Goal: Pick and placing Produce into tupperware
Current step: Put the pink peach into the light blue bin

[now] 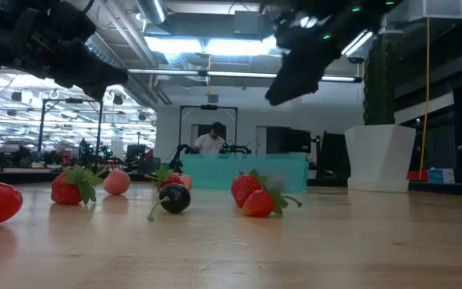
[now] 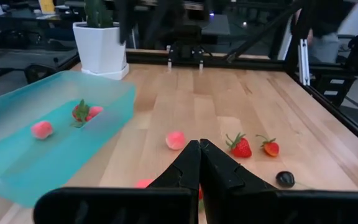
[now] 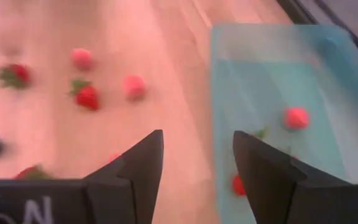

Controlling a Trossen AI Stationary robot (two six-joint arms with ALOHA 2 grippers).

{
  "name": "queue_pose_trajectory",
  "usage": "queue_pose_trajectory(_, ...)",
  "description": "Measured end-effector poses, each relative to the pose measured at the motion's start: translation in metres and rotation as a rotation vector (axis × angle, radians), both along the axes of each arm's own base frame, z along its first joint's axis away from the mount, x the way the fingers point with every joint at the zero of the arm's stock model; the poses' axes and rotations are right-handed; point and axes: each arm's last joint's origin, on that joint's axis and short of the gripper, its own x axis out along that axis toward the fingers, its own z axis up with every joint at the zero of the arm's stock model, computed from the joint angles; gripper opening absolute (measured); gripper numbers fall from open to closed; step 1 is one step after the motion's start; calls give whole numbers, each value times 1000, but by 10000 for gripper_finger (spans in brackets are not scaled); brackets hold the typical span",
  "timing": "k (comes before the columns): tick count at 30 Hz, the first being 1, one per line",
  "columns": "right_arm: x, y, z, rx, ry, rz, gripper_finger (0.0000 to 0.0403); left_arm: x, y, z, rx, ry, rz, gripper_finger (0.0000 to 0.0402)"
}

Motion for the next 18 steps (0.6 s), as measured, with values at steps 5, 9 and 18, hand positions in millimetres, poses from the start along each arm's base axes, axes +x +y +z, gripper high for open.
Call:
queue_pose_trajectory(5, -26, 24, -5, -16, -142, 74, 196, 1, -3, 3, -16, -33, -21, 0)
queue_pose_trajectory(9, -42, 40, -7, -24, -258, 129, 196, 1, -7, 6, -21, -66, -48, 0)
queue_pose_trajectory(18, -61, 63, -32, -18, -431, 224, 196, 1, -15, 7, -18, -73, -39, 0)
